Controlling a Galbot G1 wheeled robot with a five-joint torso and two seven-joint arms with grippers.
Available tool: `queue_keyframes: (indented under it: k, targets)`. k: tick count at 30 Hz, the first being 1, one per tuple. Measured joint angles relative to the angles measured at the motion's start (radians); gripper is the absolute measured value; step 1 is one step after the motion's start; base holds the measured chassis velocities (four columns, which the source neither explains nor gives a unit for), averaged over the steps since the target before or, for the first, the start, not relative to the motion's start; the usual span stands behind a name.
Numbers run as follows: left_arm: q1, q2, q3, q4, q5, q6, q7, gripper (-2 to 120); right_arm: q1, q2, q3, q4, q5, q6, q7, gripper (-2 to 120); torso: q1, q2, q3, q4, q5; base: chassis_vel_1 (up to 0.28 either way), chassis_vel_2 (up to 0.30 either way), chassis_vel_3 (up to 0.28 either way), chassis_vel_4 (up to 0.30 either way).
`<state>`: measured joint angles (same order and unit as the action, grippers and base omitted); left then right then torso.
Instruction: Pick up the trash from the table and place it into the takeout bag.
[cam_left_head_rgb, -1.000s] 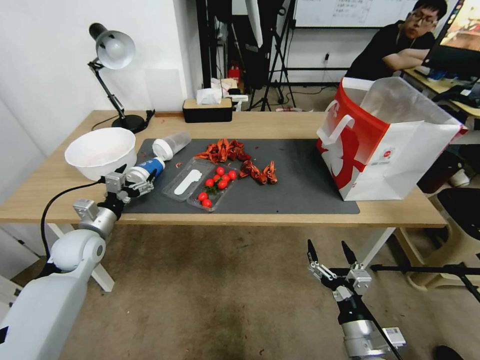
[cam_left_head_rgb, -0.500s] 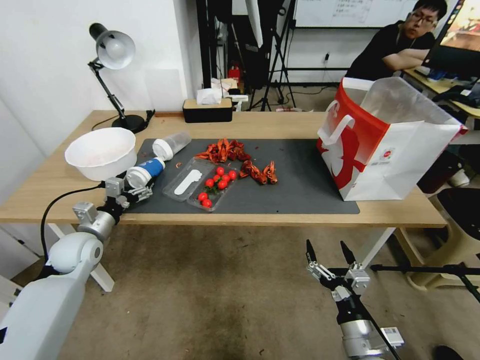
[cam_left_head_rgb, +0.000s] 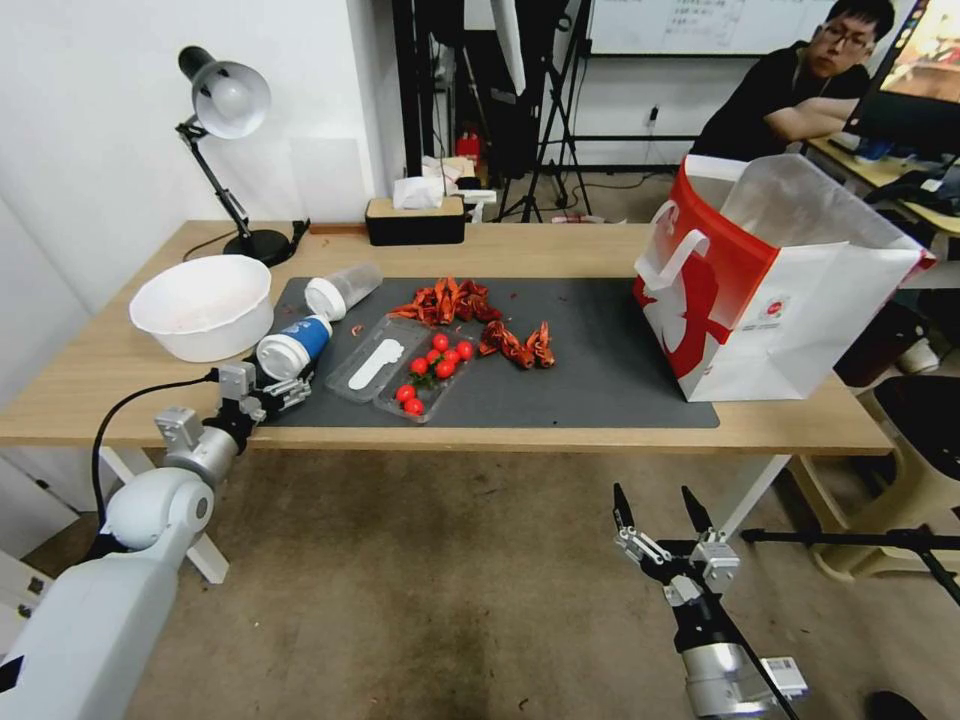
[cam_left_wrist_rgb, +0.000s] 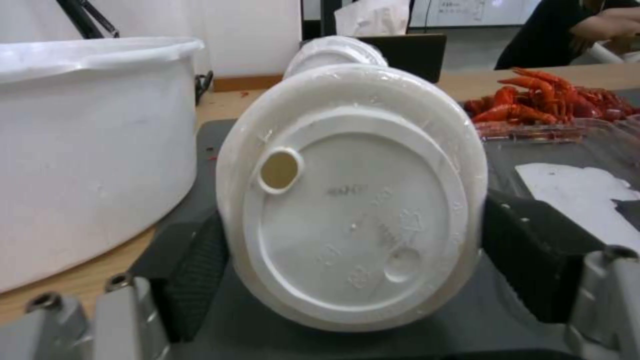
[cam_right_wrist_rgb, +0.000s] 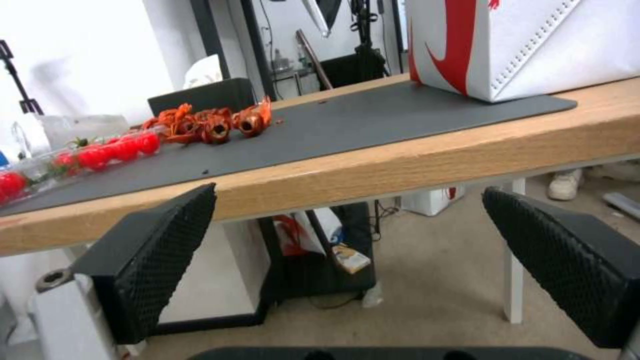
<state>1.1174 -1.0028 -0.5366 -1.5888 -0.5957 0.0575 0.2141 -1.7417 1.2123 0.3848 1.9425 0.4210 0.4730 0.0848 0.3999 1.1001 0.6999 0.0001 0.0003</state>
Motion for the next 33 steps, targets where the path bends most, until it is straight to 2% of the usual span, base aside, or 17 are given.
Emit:
queue_keyframes:
  k: [7,11,12,15,16,19,24,27,33]
  targets:
    - [0.018,-0.002,-0.006,-0.022,-0.022,-0.028,-0.008,67,0.002,0.0,-0.003,-0.005,0.001,0.002,0.001,100,0.0,0.0,0.0,0.0,-0.0007,0.0,0.0,0.0,0.0]
    - [0.032,0.0,-0.011,-0.073,-0.063,-0.147,0.034,64,0.003,-0.001,-0.003,-0.005,0.002,0.003,0.002,100,0.0,0.0,0.0,-0.0001,-0.0004,0.0,0.0,0.0,0.0]
    - [0.032,0.0,-0.011,-0.073,-0.063,-0.147,0.034,64,0.003,-0.001,-0.003,-0.005,0.002,0.003,0.002,100,0.0,0.0,0.0,-0.0001,-0.0004,0.0,0.0,0.0,0.0]
    - [0.04,0.007,-0.014,-0.145,-0.099,-0.195,0.084,64,0.0,0.001,-0.002,-0.005,0.002,0.006,0.002,100,0.0,0.0,0.0,-0.0001,-0.0002,0.0,0.0,0.0,0.0]
    - [0.04,0.007,-0.014,-0.145,-0.099,-0.195,0.084,64,0.0,0.001,-0.002,-0.005,0.002,0.006,0.002,100,0.0,0.0,0.0,-0.0001,-0.0002,0.0,0.0,0.0,0.0]
    - [0.03,0.019,0.007,-0.217,-0.122,-0.213,0.12,64,-0.006,0.001,0.0,0.003,0.002,0.007,0.002,100,0.0,0.0,0.0,-0.0001,-0.0002,0.0,0.0,0.0,0.0]
    - [0.0,0.04,0.046,-0.281,-0.13,-0.211,0.138,64,0.002,-0.015,-0.01,0.008,0.002,0.005,0.001,100,0.0,0.0,0.0,-0.0003,-0.0002,0.0,0.0,0.0,0.0]
    - [-0.009,0.048,0.055,-0.29,-0.131,-0.209,0.14,64,0.008,-0.02,-0.014,0.008,0.002,0.003,0.001,100,0.0,0.0,0.0,0.0001,-0.0001,0.0,0.0,0.0,0.0]
    - [-0.092,0.082,0.128,-0.304,-0.136,-0.186,0.148,64,0.022,-0.034,-0.024,0.005,0.004,-0.006,-0.001,100,0.0,0.0,0.0,0.0005,0.0,0.0,0.0,0.0,0.0]
